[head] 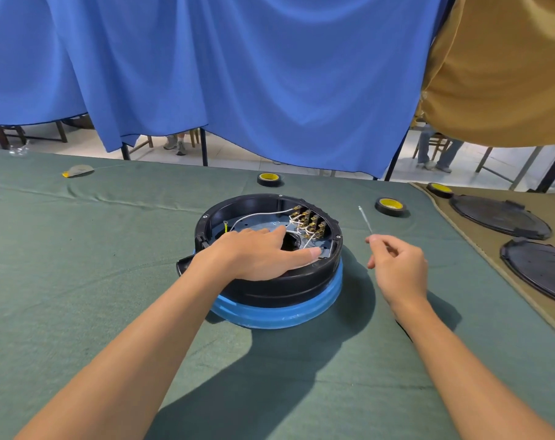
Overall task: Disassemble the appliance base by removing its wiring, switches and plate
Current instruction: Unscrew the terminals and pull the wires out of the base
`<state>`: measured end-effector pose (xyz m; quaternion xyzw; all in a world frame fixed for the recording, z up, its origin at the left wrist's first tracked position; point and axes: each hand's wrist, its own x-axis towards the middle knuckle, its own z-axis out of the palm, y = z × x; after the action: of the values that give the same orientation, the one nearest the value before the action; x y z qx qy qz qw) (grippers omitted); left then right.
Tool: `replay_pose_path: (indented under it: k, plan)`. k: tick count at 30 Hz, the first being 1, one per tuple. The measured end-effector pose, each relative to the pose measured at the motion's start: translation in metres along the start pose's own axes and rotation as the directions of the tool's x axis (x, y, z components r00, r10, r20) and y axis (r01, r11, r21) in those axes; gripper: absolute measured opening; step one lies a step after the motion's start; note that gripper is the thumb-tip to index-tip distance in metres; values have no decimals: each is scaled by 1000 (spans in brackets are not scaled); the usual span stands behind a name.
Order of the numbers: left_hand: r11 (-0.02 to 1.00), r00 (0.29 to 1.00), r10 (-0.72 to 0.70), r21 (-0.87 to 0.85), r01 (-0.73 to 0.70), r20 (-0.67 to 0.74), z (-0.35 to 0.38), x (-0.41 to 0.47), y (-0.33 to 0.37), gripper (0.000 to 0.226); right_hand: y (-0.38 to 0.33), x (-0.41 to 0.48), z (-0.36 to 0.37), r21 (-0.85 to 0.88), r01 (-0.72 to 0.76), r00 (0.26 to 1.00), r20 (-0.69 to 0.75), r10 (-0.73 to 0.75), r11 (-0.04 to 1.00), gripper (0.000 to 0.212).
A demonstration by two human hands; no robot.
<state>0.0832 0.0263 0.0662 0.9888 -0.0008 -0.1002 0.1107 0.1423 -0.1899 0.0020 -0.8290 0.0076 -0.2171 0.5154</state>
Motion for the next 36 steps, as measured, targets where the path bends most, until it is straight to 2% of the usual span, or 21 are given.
replay_pose_path:
  k: [3,5,6,9,11,19,24,27,30,34,36]
  plan:
    - [997,999,26,-68,-24,27,-4,3,1,70,2,4,-1,79,-75,997,-10,76,994,22]
    - [997,997,73,-22,-73,10,-9,12,1,40,1,3,0,63,-65,998,22,64,996,22]
    - [996,996,82,24,-81,-27,-11,16,0,34,0,2,1,53,-55,998,39,53,997,23]
    - [995,982,75,76,-62,-176,-17,28,-3,34,0,3,2,38,-36,998,60,34,999,22]
    - [993,970,104,85,-87,-219,-18,36,-5,33,1,3,2,32,-35,997,65,33,999,22]
    - [987,963,158,72,-146,-218,-21,45,-7,21,-1,0,1,22,-33,997,74,31,999,26]
    - [984,960,158,115,-134,-233,-20,48,-7,18,0,1,2,24,-29,997,71,27,999,25]
    - [990,953,113,111,-85,-282,-18,47,-8,14,0,1,2,27,-25,997,69,23,999,26]
    - [999,940,40,35,-30,-338,-18,45,-8,16,1,1,2,25,-17,998,66,15,1000,26]
    - [989,960,-76,-140,39,-270,-21,48,-2,16,2,0,2,21,-13,998,66,12,1000,26]
    - [983,965,-113,-169,73,-236,-24,48,5,26,2,0,2,24,-17,998,65,15,1000,27]
